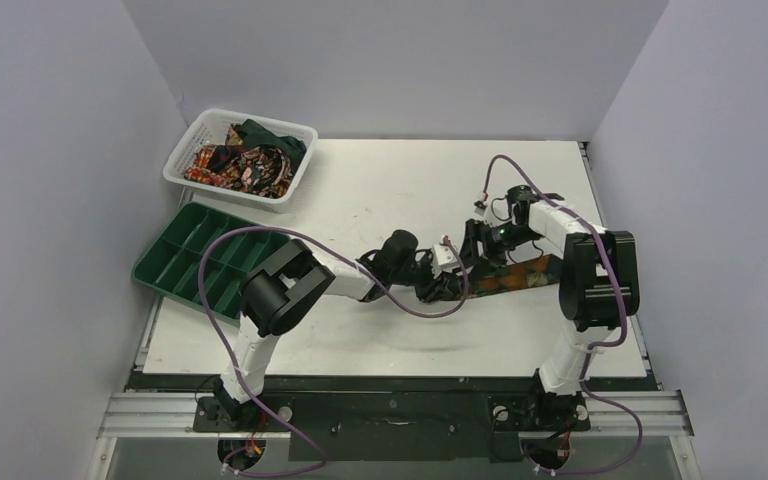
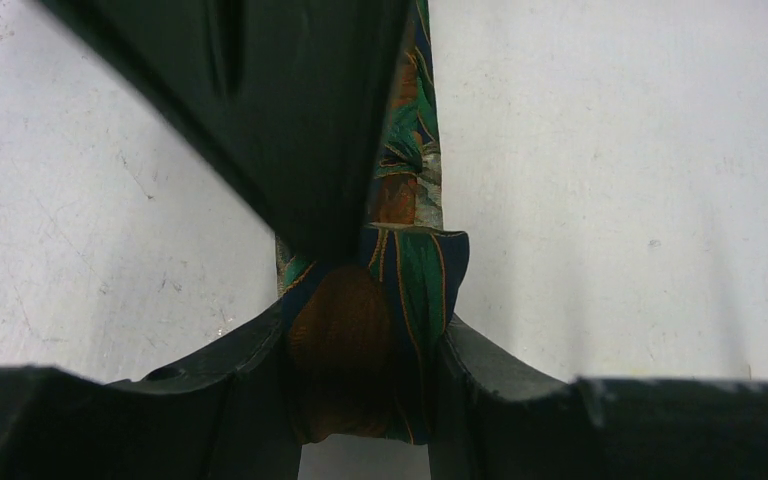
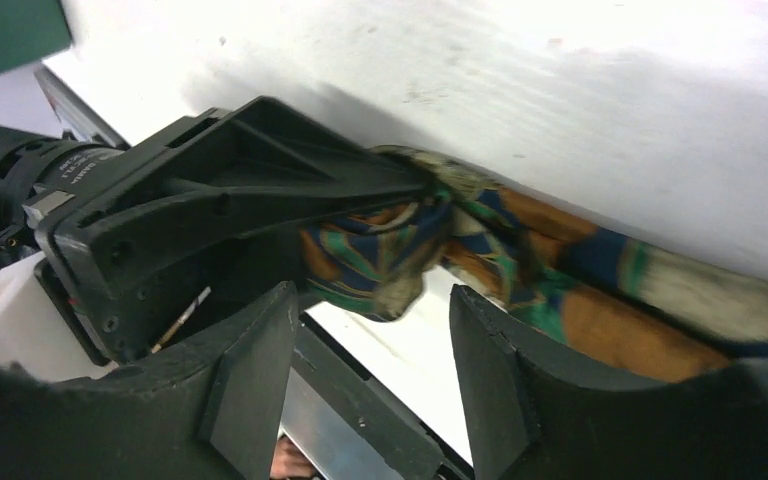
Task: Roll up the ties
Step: Roll the tie at the center of the board.
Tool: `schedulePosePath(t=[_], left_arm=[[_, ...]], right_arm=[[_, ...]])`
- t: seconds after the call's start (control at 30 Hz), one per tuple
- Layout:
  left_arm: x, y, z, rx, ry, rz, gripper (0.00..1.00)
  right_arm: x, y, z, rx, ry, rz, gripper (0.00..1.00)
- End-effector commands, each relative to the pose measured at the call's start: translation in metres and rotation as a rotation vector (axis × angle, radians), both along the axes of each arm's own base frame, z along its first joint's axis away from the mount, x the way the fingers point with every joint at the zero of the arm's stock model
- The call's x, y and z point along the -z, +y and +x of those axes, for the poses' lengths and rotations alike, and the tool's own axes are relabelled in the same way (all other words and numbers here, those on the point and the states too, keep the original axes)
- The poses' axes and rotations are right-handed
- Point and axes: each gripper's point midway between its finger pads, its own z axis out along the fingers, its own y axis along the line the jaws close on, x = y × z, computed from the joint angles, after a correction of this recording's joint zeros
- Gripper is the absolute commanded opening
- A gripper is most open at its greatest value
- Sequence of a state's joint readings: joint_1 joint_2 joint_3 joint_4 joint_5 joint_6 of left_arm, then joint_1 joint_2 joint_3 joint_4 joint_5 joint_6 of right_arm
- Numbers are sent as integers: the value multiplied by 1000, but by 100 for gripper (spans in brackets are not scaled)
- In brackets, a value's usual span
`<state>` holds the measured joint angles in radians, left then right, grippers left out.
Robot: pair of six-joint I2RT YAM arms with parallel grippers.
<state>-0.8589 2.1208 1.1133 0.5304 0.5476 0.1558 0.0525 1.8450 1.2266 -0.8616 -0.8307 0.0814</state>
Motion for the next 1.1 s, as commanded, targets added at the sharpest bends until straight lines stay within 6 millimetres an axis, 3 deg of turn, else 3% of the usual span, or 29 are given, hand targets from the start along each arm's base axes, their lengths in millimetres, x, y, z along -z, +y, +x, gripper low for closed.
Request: schedulePosePath(t=[0.0,0.17,0.3,0.43,0.47,0.53,0.57,0.7,0.87,1.07], left_arm=[[58,28,-17,-26,113,227,27],[58,27,-18,-28,119,231,28],[57,27,-21,1,104,223,28],[56,27,-20,8,100,223,29],[56,27,-20,10,100,223,29],[55,26,-19,8,101,217,31],[54,26,-19,6,102,213,33],[45,22,-14,1,111,169,47],[14,7,-10,36,55,38,68],[-16,-16,5,10,13,-94,73]], right_arm=[[-11,31,-17,-109,-15,72,53],[16,17,-21,-167,2,-28,29],[37,0,-8,-162,27,-105,26],[41,-2,-2,-174,29,-115,30],[41,-1,-2,-182,25,-111,27],[43,-3,-3,-195,22,-121,2],[45,-5,-4,-199,26,-130,0],[57,-26,0,-217,12,-242,0],[68,-44,10,-210,-17,-344,0],[72,-49,20,-180,-55,-396,0]])
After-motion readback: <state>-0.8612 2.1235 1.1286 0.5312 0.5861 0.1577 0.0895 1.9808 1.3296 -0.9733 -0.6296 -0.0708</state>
